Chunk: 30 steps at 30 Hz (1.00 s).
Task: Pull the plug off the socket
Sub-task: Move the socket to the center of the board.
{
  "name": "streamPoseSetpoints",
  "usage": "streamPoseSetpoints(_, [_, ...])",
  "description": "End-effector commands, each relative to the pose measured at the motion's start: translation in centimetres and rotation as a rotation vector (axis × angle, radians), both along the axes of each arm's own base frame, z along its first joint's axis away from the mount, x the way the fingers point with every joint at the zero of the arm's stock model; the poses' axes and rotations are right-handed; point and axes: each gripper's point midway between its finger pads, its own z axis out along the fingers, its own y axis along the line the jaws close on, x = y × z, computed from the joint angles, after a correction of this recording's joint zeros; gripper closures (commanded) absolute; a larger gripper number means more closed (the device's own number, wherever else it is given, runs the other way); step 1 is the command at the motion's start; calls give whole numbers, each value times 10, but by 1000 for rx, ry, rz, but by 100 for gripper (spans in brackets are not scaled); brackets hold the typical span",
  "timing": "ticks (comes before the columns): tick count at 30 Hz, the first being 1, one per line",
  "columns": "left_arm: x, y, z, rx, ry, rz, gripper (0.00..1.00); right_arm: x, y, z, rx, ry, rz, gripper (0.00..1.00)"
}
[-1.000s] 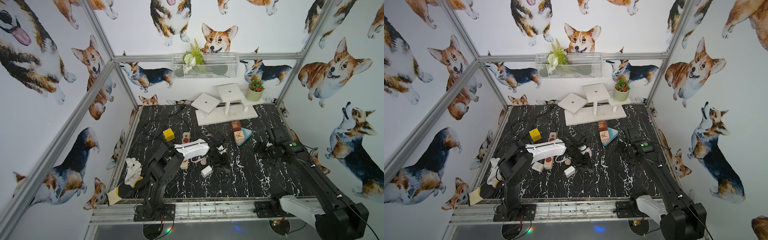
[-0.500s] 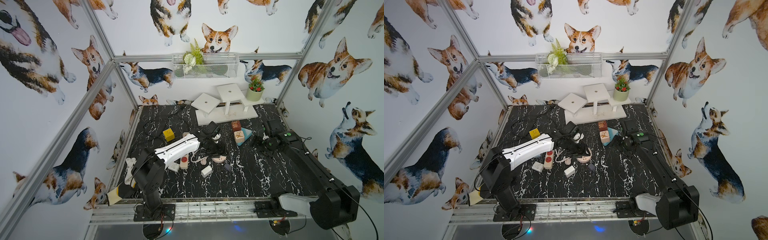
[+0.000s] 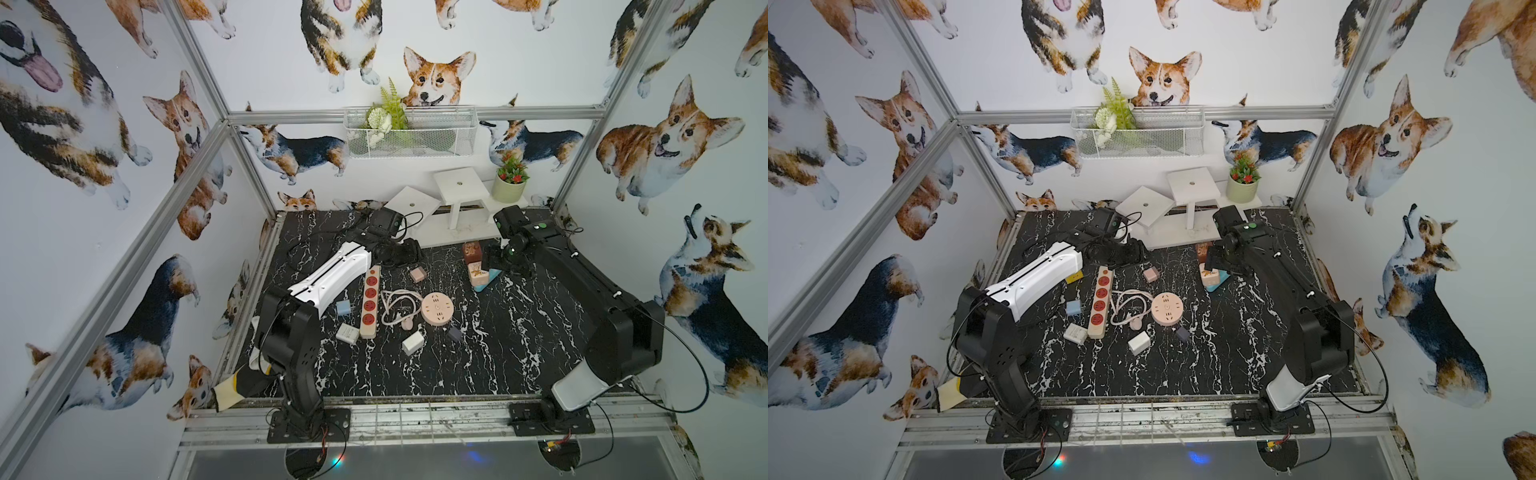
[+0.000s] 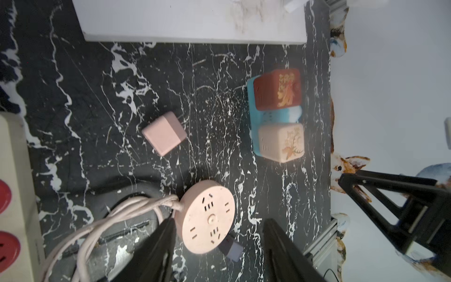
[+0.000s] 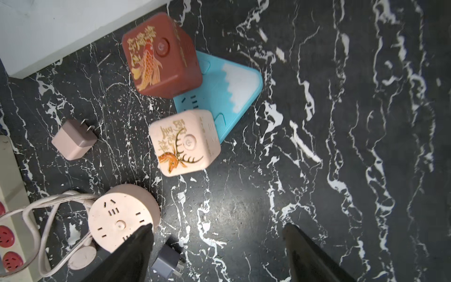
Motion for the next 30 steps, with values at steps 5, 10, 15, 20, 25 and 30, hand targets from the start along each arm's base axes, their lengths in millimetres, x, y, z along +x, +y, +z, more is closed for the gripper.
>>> streamPoseSetpoints(5, [28,-29,-5,-17,0,34,40,18,-22,-12,120,50,-108,12])
streamPoseSetpoints(10, [29,-54,-21,100,-2,34,43,44,-22,-23,445,-18,-229,17])
streamPoseSetpoints(15, [19,-77,-26,136,-8,-13,42,69,-31,-52,633,-34,-356,20])
streamPoseSetpoints(20, [9,-91,-22,171,-7,-59,40,88,-48,-74,599,-34,-355,20])
streamPoseSetpoints(25, [2,-101,-16,218,-13,-103,36,107,-55,-96,619,-51,-293,24])
streamPoseSetpoints(30, [0,-103,-17,223,10,-114,36,121,-51,-105,666,-76,-202,23])
